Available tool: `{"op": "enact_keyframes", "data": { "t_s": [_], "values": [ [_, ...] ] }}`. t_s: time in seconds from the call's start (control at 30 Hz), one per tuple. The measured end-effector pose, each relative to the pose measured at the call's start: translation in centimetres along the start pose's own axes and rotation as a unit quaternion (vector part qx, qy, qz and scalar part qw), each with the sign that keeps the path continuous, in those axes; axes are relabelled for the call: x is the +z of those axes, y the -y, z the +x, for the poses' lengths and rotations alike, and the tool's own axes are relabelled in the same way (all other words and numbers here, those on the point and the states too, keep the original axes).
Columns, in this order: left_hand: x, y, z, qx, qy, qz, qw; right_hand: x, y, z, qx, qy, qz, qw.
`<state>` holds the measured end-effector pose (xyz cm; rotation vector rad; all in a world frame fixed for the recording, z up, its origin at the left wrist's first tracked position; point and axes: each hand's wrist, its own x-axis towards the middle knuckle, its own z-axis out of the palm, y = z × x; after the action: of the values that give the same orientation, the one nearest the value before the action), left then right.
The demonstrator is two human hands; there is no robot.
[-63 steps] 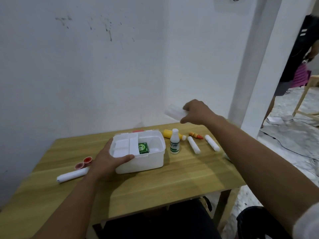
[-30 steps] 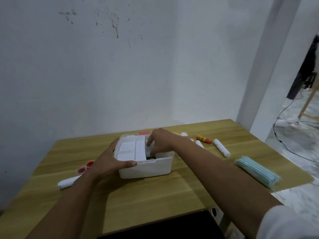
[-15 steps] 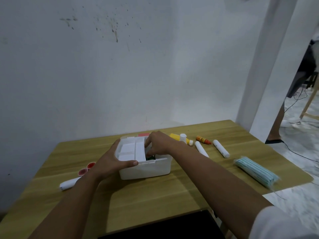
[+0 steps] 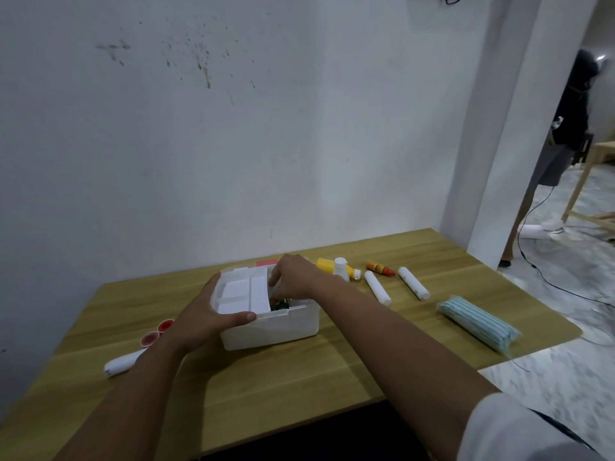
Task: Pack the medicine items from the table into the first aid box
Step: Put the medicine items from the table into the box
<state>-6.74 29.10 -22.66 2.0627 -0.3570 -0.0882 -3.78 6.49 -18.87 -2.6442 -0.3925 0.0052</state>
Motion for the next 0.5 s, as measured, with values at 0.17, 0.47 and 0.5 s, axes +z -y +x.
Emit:
{"op": "enact_keyframes", "data": {
  "t_s": [0.17, 0.47, 0.5],
  "values": [
    [-0.2, 0.3, 0.1, -0.004, 0.003, 0.000, 1.000, 0.2, -0.1, 0.3, -0.001, -0.005, -0.007, 1.000],
    [-0.1, 0.1, -0.1, -0.001, 0.011, -0.004, 1.000, -7.5, -2.5, -3.8, 0.040, -0.127, 0.042, 0.990],
    [-0.1, 0.2, 0.0, -0.003, 0.014, -0.005, 1.000, -8.8, -3.7, -4.6, 0.063, -0.144, 0.033, 0.987]
  ]
}}
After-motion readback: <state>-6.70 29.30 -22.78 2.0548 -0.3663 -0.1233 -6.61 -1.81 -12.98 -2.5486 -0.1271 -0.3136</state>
